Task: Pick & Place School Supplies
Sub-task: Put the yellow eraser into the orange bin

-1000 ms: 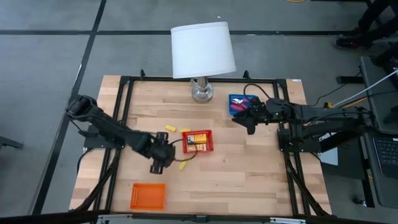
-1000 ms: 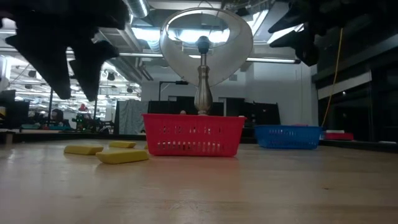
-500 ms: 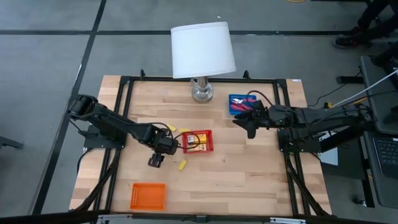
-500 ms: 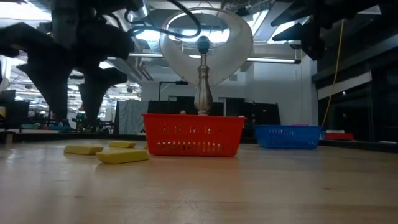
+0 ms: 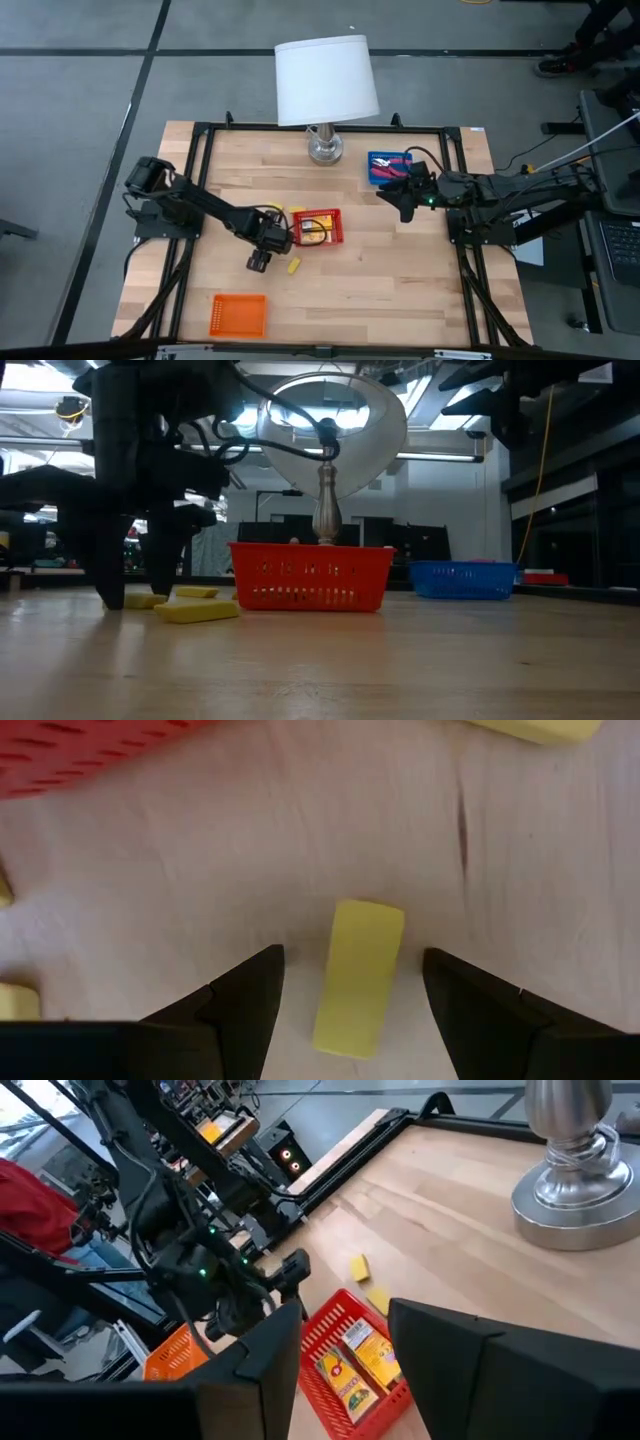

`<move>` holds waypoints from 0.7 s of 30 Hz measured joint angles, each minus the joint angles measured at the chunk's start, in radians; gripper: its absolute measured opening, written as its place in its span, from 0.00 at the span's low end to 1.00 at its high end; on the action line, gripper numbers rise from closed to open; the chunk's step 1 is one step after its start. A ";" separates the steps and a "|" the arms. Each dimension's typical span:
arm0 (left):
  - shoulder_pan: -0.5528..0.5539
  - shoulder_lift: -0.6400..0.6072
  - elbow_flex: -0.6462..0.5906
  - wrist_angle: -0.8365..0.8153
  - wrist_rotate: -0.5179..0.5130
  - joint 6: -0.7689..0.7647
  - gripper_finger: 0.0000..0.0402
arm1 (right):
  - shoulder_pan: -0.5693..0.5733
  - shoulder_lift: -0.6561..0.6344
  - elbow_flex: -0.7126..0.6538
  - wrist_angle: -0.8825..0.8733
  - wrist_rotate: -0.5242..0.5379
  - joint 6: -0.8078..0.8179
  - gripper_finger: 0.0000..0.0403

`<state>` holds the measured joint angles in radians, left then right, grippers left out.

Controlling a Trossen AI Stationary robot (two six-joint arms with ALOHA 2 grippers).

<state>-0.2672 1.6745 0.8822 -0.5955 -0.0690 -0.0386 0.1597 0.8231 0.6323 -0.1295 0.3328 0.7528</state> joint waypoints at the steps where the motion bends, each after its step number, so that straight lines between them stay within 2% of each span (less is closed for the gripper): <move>1: 0.000 0.010 0.001 -0.001 0.000 -0.003 0.58 | 0.003 -0.002 0.000 -0.002 0.000 0.003 0.39; 5: -0.001 0.022 0.002 -0.004 0.008 -0.035 0.49 | 0.014 -0.010 0.000 -0.002 0.004 0.017 0.39; 12: -0.001 0.019 0.000 -0.004 0.031 -0.122 0.16 | 0.037 -0.013 0.000 -0.003 0.059 0.018 0.39; 17: -0.018 -0.032 -0.008 0.004 0.055 -0.219 0.15 | 0.039 -0.013 0.000 -0.002 0.068 0.022 0.39; 21: -0.058 -0.157 -0.004 -0.006 0.120 -0.336 0.15 | 0.039 -0.013 0.000 0.002 0.068 0.025 0.39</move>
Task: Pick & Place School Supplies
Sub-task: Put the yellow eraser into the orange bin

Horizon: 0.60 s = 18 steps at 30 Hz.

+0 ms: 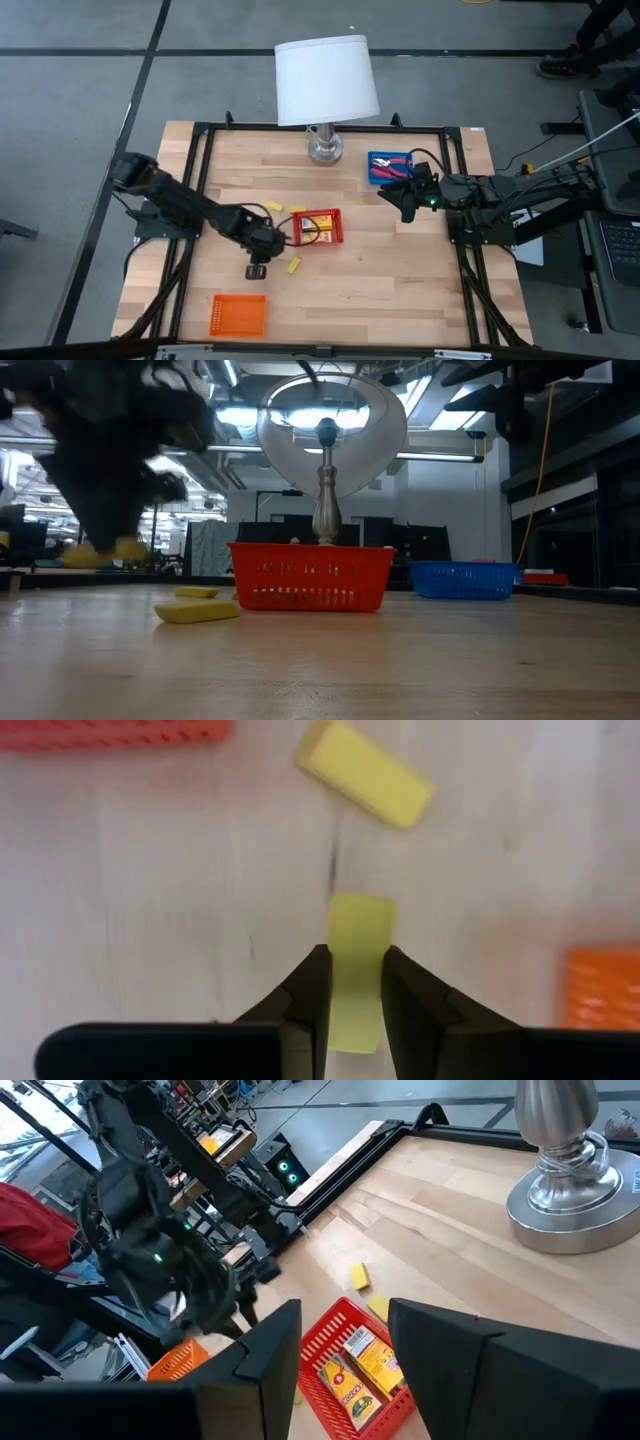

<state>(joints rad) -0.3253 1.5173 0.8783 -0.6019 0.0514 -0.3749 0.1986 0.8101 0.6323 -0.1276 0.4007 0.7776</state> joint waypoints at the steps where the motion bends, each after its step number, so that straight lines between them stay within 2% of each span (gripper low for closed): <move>1: -0.016 -0.028 -0.001 -0.016 0.001 -0.045 0.16 | 0.001 0.000 0.000 0.004 0.000 0.000 0.39; 5: -0.115 -0.146 0.000 -0.011 0.010 -0.262 0.17 | 0.009 0.000 0.000 0.015 0.008 0.000 0.39; 8: -0.217 -0.179 0.000 0.004 -0.012 -0.419 0.16 | 0.011 0.000 0.000 0.015 0.011 0.001 0.39; 13: -0.376 -0.154 0.000 0.096 -0.043 -0.644 0.16 | 0.016 0.000 0.000 0.015 0.006 0.019 0.39; 18: -0.472 -0.086 0.000 0.180 -0.085 -0.784 0.16 | 0.029 0.000 0.000 0.015 0.006 0.030 0.39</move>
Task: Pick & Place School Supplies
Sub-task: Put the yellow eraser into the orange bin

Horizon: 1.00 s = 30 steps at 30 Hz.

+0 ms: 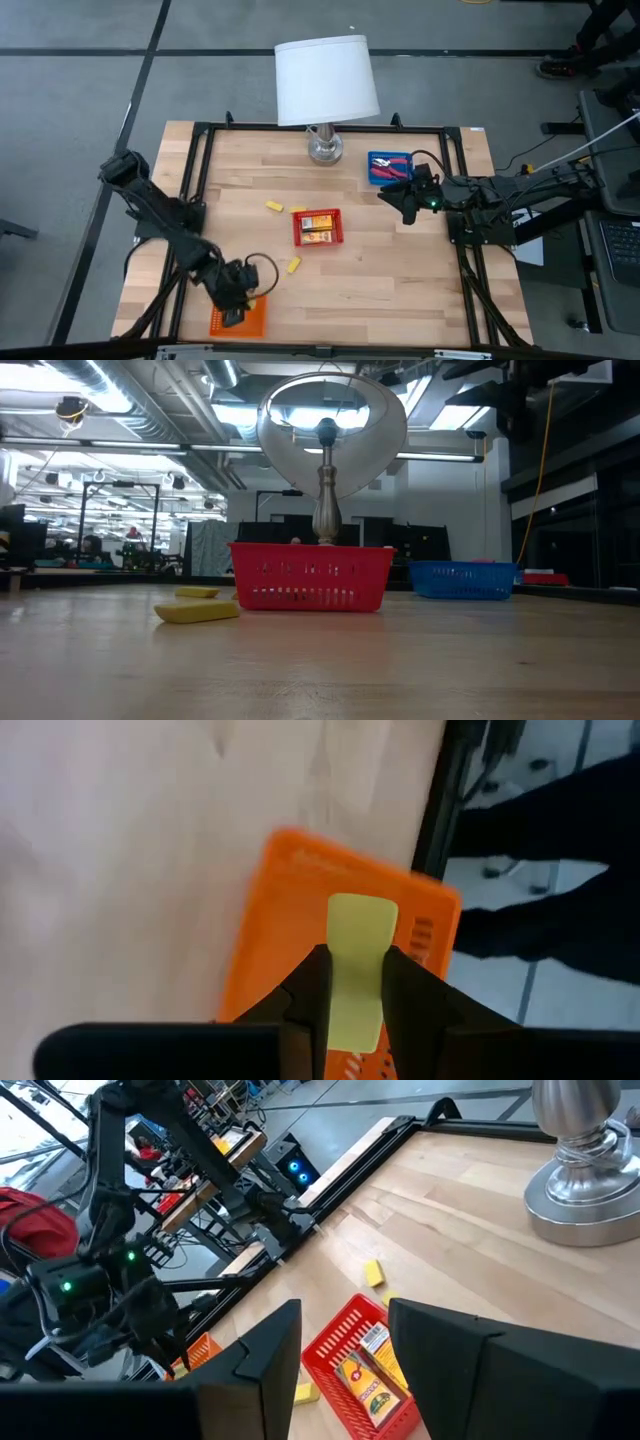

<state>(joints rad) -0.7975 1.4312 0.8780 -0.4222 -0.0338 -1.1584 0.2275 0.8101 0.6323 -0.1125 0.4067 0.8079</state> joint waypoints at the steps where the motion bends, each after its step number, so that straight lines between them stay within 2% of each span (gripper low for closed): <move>1: -0.012 0.016 0.000 0.014 0.000 -0.008 0.16 | 0.002 0.000 0.000 0.000 0.002 0.000 0.39; 5: -0.042 0.076 0.000 0.070 0.029 -0.009 0.20 | 0.003 0.000 0.000 0.000 0.005 0.004 0.39; 8: -0.049 0.096 0.000 0.080 0.042 -0.024 0.30 | 0.003 0.000 0.000 0.000 0.005 0.004 0.39; 13: -0.047 0.087 0.000 0.114 -0.015 -0.023 0.49 | 0.003 0.000 0.000 -0.001 0.005 0.015 0.39; 17: -0.047 0.084 0.001 0.131 -0.014 0.018 0.58 | 0.003 0.000 0.000 -0.001 0.005 0.015 0.39; 21: 0.012 0.060 0.029 0.090 -0.070 0.074 0.59 | 0.003 0.000 0.000 -0.001 0.010 0.022 0.39; 24: 0.088 0.053 0.059 -0.017 -0.147 0.144 0.56 | 0.003 0.000 0.000 -0.001 0.030 0.022 0.39; 30: 0.253 0.098 0.044 -0.091 -0.182 0.107 0.55 | 0.003 0.000 0.000 -0.001 0.031 0.003 0.39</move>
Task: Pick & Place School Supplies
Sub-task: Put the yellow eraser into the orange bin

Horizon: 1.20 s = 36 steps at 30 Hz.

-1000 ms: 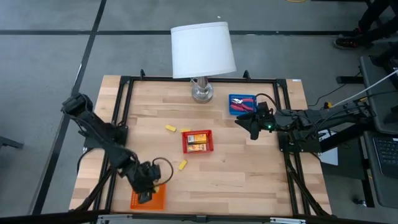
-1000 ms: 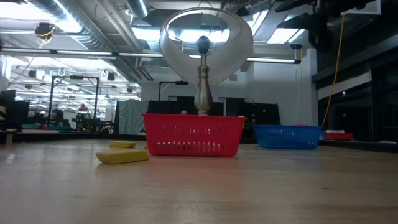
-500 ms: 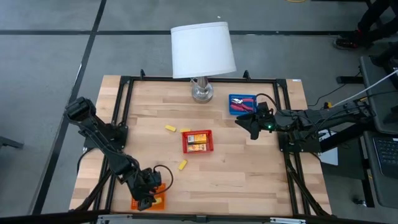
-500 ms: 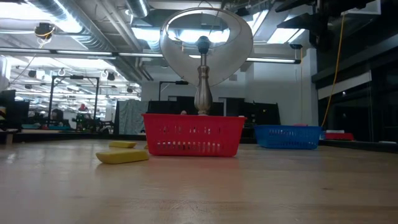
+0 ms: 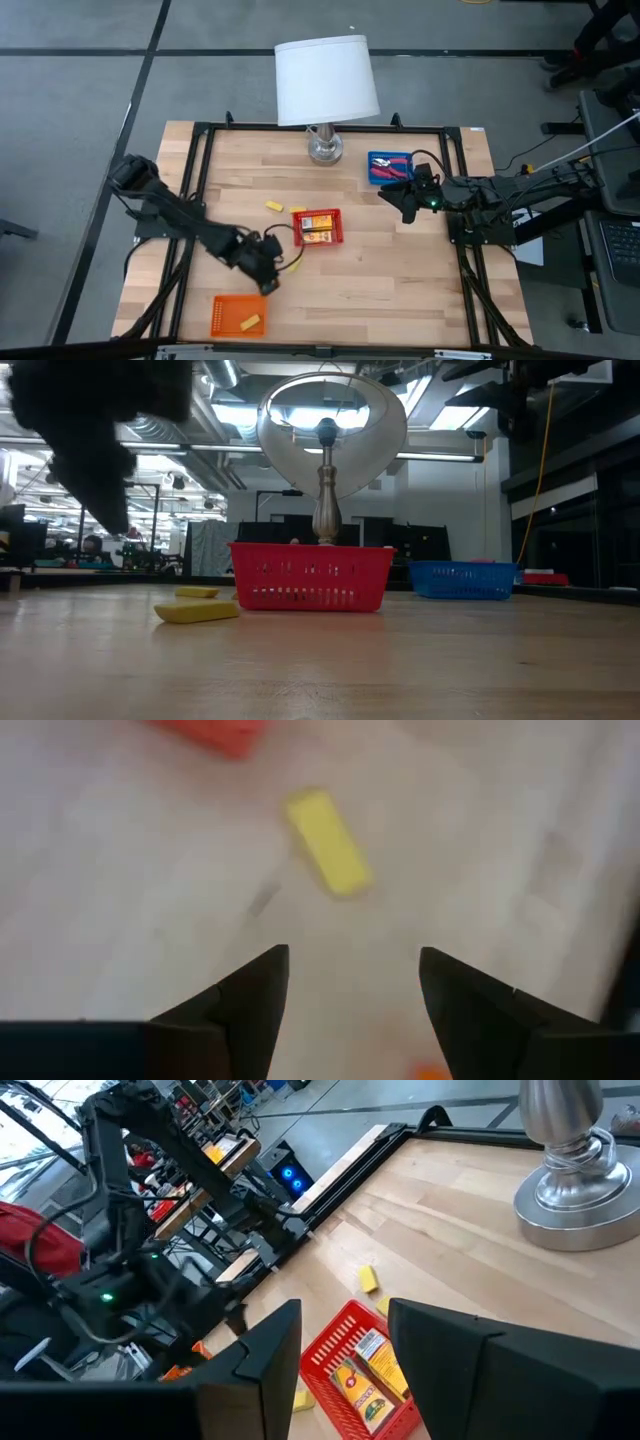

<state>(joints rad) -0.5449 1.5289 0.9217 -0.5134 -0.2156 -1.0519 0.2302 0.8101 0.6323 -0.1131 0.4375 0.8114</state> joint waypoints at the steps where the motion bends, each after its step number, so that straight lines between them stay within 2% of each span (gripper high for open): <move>1: 0.019 0.015 0.000 0.007 -0.003 -0.022 0.56 | 0.000 0.000 0.000 -0.001 -0.003 0.000 0.39; 8: 0.127 0.073 0.000 0.053 0.009 -0.218 0.62 | 0.001 0.000 0.000 -0.001 -0.008 -0.011 0.39; 14: 0.150 0.162 0.088 0.052 0.061 -0.246 0.63 | 0.001 0.000 0.000 0.000 -0.038 -0.026 0.39; 18: 0.154 0.252 0.207 -0.056 0.079 -0.234 0.63 | 0.001 -0.001 0.000 0.001 -0.038 -0.038 0.39; 21: 0.158 0.323 0.302 -0.215 0.089 -0.244 0.63 | 0.001 -0.007 0.000 0.002 -0.055 -0.057 0.39; 25: 0.162 0.385 0.380 -0.262 0.095 -0.268 0.63 | 0.001 -0.022 0.000 0.002 -0.085 -0.080 0.39; 31: 0.166 0.406 0.392 -0.261 0.110 -0.420 0.64 | 0.001 -0.049 0.000 0.005 -0.091 -0.105 0.39; 36: 0.166 0.406 0.392 -0.268 0.090 -0.434 0.67 | 0.001 -0.068 0.000 0.001 -0.098 -0.123 0.39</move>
<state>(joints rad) -0.3790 1.9350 1.3140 -0.7815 -0.1259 -1.4859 0.2310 0.7419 0.6323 -0.1120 0.3392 0.6885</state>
